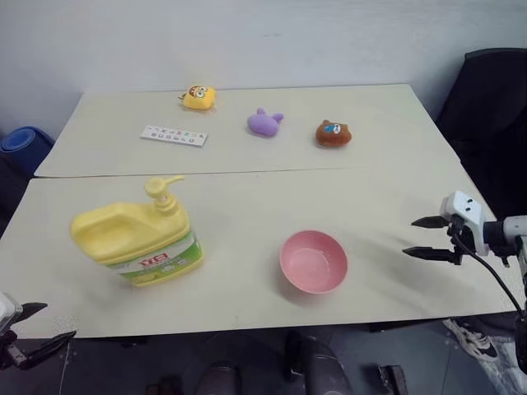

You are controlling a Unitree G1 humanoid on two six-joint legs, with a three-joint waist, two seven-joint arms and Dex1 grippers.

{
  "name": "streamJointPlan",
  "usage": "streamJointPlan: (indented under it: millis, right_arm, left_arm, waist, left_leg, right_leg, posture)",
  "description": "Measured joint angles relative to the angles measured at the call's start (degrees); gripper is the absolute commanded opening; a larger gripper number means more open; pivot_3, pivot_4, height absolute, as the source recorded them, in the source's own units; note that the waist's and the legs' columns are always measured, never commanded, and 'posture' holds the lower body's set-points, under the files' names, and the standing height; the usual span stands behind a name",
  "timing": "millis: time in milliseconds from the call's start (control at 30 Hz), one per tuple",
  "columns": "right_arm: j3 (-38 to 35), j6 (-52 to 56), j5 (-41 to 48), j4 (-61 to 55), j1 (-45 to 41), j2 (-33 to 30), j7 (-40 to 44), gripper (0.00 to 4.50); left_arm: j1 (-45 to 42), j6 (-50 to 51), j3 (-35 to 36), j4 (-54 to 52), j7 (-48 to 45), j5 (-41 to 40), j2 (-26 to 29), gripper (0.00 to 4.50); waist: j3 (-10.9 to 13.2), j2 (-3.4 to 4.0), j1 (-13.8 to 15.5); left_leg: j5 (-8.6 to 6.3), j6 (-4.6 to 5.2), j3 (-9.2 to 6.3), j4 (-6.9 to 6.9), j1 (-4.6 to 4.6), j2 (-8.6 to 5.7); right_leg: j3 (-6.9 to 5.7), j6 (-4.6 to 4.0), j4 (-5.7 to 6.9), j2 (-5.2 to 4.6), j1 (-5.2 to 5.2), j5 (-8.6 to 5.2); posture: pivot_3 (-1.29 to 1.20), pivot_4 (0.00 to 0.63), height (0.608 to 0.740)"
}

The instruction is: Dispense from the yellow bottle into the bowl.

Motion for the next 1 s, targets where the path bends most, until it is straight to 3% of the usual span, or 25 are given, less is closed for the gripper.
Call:
streamJointPlan:
  millis: [333, 500, 633, 800, 900, 1000]
  right_arm:
    - [-0.03, 4.05, 1.71, -5.77, 2.57, -0.09, 0.27, 4.48]
    - [-0.82, 11.99, 5.16, -17.27, 4.29, -0.39, 0.70, 4.48]
    - [-1.85, 20.92, 9.75, -31.74, 8.70, -2.64, 2.54, 4.48]
    - [-2.25, 30.44, 15.76, -51.15, 12.47, -4.41, 2.83, 4.48]
    - [-1.59, 34.92, 18.52, -61.61, 14.86, -4.87, 2.30, 4.48]
    - [0.52, 38.26, 19.25, -69.51, 16.12, -4.52, -0.80, 4.48]
  left_arm:
    - [-2.81, 0.73, -0.03, -0.09, 1.38, -0.47, 0.09, 4.50]
    - [-4.24, 5.96, 5.69, -0.30, 0.53, -5.37, 1.49, 4.50]
    - [-7.38, 17.95, 15.63, -6.19, -2.16, -16.18, 7.40, 4.50]
    - [-15.82, 38.95, 26.52, -19.78, -4.18, -39.98, 20.27, 4.50]
    - [-19.44, 46.12, 26.53, -27.70, -2.00, -54.13, 24.08, 4.50]
    - [-18.61, 47.21, 21.17, -36.20, -1.76, -56.79, 23.85, 4.50]
  waist:
    - [-0.01, -0.01, -0.27]
    - [-0.02, -0.05, -0.12]
    - [-0.03, -0.06, 0.61]
    - [-0.02, -0.04, 1.28]
    - [0.01, 0.06, 1.25]
    - [0.04, 0.09, 0.90]
  left_leg:
    - [-0.02, -0.03, 0.71, 0.00, 0.08, 0.05]
    - [-0.04, -0.10, 0.76, 0.01, 0.10, 0.19]
    - [-0.06, -0.14, 0.69, 0.03, 0.05, 0.19]
    - [-0.10, -0.16, 0.65, 0.01, 0.04, 0.09]
    - [-0.14, -0.25, 0.62, -0.03, 0.05, 0.02]
    - [-0.20, -0.46, 0.74, -0.02, 0.15, 0.09]
  right_leg:
    - [0.45, -0.10, 0.28, 0.06, -0.44, 0.06]
    - [0.49, -0.20, 0.28, 0.06, -0.49, 0.11]
    - [0.43, -0.23, 0.28, 0.14, -0.51, 0.09]
    - [0.64, -0.14, 0.40, 0.25, -0.51, 0.13]
    - [1.06, -0.11, 0.37, 0.38, -0.52, 0.11]
    - [1.40, -0.14, 0.34, 0.84, -0.53, 0.11]
  posture:
    - [0.00, 0.150, 0.740]
    - [0.00, 0.150, 0.740]
    - [0.00, 0.150, 0.740]
    - [0.00, 0.150, 0.740]
    - [0.00, 0.150, 0.740]
    - [0.00, 0.150, 0.740]
